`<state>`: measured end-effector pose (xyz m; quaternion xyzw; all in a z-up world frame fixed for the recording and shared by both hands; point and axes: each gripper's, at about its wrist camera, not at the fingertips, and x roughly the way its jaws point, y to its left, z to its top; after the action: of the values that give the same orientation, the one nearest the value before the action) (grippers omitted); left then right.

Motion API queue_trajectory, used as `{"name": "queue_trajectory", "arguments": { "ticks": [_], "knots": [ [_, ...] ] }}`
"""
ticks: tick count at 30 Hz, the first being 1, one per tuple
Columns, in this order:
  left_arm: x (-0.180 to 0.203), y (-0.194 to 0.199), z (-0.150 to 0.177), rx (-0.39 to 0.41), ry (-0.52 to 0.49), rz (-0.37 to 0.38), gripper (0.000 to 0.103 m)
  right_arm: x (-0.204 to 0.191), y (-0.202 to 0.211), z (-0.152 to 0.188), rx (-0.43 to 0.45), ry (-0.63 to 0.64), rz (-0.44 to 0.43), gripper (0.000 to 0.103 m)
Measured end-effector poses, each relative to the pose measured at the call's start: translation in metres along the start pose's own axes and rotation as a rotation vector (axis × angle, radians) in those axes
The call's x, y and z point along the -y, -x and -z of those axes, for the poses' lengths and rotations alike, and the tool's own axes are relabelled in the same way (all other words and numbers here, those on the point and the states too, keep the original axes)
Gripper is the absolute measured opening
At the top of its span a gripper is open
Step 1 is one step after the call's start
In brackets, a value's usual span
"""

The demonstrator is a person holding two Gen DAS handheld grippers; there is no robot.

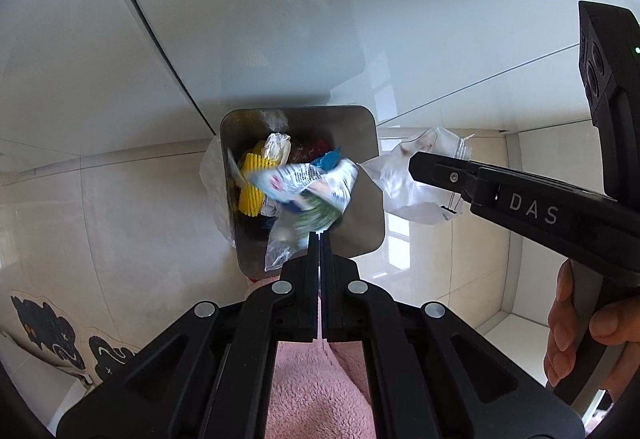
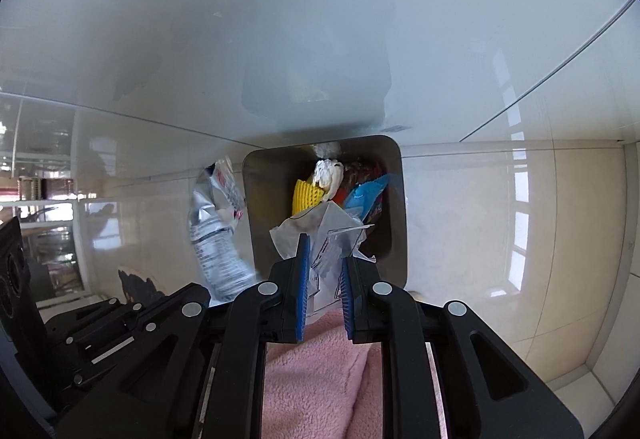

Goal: Collect trash

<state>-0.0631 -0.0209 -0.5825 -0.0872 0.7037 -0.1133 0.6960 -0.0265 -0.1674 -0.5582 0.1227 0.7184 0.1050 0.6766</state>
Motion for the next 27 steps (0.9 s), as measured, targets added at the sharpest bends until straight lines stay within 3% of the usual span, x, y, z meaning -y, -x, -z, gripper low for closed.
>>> {"name": "queue_trajectory", "arguments": {
  "ticks": [3, 4, 5, 6, 7, 9, 13, 21, 27],
  "knots": [
    [-0.002, -0.001, -0.002, -0.007, -0.001, -0.004, 0.0, -0.003, -0.007, -0.003, -0.013, 0.002, -0.01, 0.018],
    [-0.002, 0.001, -0.001, -0.007, 0.001, -0.004, 0.0, -0.004, -0.007, -0.004, -0.016, 0.002, -0.014, 0.023],
    [-0.002, 0.003, -0.001, -0.006, 0.003, -0.006, 0.0, -0.003, -0.006, -0.006, -0.018, -0.002, -0.017, 0.029],
    [-0.003, 0.006, -0.003, -0.007, 0.006, -0.01, 0.005, -0.003, -0.005, -0.006, -0.015, -0.009, -0.021, 0.047],
    [-0.004, 0.01, -0.002, -0.005, 0.009, -0.015, 0.017, -0.003, -0.004, -0.008, -0.009, -0.016, -0.026, 0.058],
    [-0.006, 0.015, -0.001, 0.009, 0.015, -0.022, 0.032, -0.003, -0.001, -0.009, -0.002, -0.02, -0.025, 0.058],
    [-0.002, 0.034, -0.001, 0.03, 0.028, -0.04, 0.054, -0.007, 0.005, -0.013, 0.001, -0.011, -0.03, 0.07],
    [0.016, 0.102, 0.005, 0.097, 0.023, -0.041, 0.082, -0.018, 0.058, -0.016, 0.074, 0.028, 0.0, 0.1],
    [0.036, 0.177, 0.012, 0.2, 0.03, -0.035, 0.095, -0.037, 0.129, -0.003, 0.152, 0.116, 0.063, 0.099]
  ]
}}
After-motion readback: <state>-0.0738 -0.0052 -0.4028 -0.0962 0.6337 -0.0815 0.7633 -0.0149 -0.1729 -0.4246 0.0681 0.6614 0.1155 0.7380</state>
